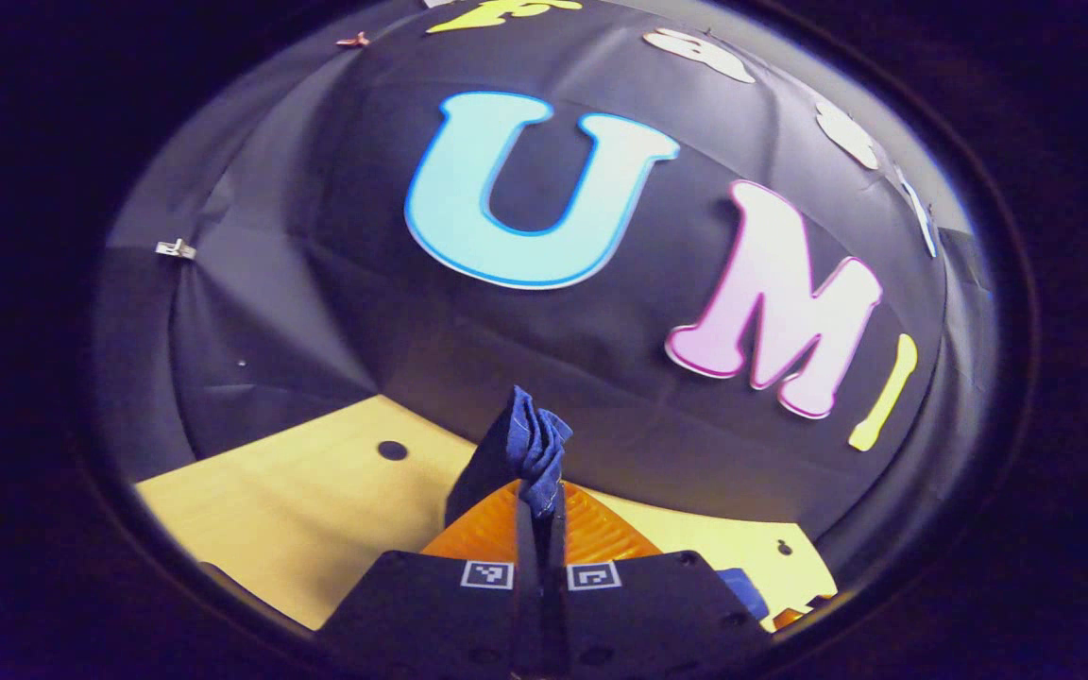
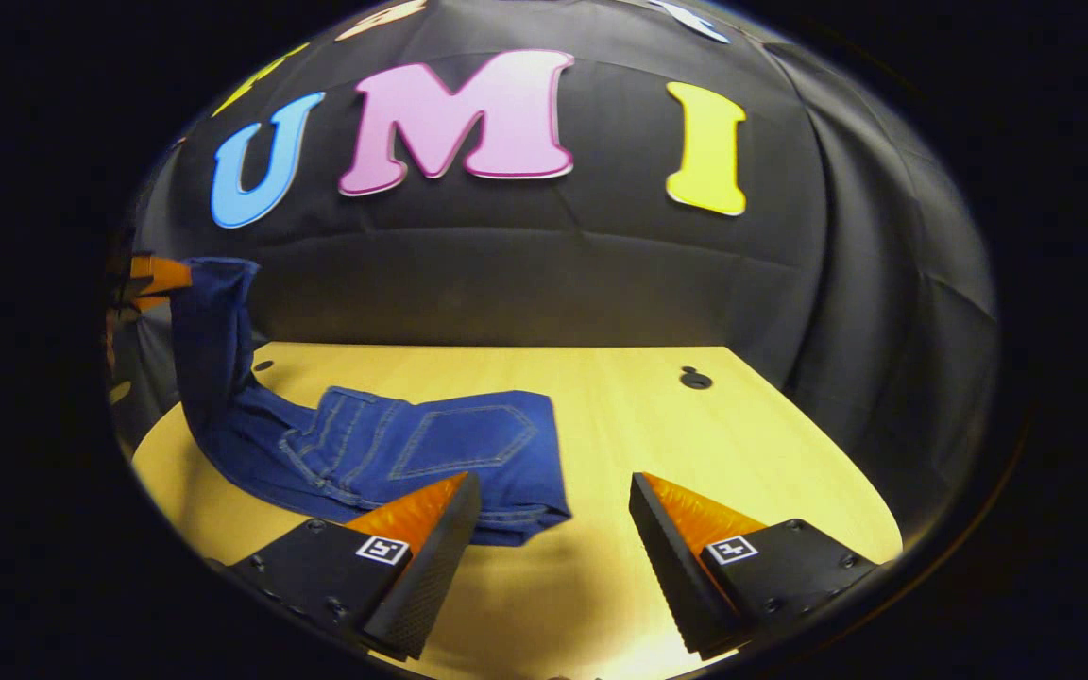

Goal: Grasp the waist and the cuffs of the jeans and fold them to make the two legs overlap; first hold the waist and fold one-third of the jeans toward the cuffs, then hold the cuffs and fold the remaining one-third in the same direction to finish folding.

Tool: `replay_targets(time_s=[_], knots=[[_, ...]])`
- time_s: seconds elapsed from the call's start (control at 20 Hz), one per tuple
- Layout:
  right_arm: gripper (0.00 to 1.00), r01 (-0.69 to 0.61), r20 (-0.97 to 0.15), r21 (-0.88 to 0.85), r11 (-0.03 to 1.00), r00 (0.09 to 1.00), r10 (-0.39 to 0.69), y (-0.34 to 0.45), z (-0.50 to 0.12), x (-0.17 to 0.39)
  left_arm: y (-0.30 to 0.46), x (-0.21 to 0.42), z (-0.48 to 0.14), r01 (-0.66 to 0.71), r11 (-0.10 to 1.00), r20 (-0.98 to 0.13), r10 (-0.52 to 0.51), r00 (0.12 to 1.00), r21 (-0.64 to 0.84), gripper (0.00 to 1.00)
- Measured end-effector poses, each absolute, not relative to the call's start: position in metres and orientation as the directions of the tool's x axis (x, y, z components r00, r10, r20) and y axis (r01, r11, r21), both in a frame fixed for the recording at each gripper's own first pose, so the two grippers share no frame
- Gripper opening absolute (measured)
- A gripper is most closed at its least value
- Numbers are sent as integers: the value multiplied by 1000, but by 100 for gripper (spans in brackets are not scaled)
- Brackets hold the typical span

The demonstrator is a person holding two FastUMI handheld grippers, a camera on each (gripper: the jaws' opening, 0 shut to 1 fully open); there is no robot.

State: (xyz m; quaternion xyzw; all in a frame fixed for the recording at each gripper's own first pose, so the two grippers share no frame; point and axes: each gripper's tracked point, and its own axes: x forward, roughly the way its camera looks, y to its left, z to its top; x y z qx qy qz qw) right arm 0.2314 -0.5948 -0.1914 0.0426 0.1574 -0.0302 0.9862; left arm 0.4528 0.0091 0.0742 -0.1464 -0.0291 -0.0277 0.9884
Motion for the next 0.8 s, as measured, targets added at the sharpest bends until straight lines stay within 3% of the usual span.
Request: replay_targets(time_s=[0.2,0.45,0.55,0.6,0.65,0.7,0.8], knots=[[97,173,-324,76,982,936,-140,-639,-199,212,-148,441,56,282,917,36,-283,958,-284,6],[97,238,-319,66,969,925,-205,-672,-193,188,-286,442,-22,464,832,-81,-508,858,-305,6],[97,249,-309,62,967,926,-219,-678,-187,179,-299,444,-52,448,861,-152,-490,859,-242,20],[97,253,-306,64,965,926,-223,-679,-184,173,-297,442,-54,437,876,-169,-471,866,-203,35],[97,256,-304,71,964,926,-223,-677,-180,168,-293,437,-59,424,889,-172,-451,876,-172,41],[97,257,-306,88,962,926,-219,-674,-175,164,-282,427,-56,410,899,-162,-432,887,-151,76],[97,247,-301,131,960,933,-199,-663,-156,155,-250,396,-30,392,912,-116,-405,907,-123,92]])
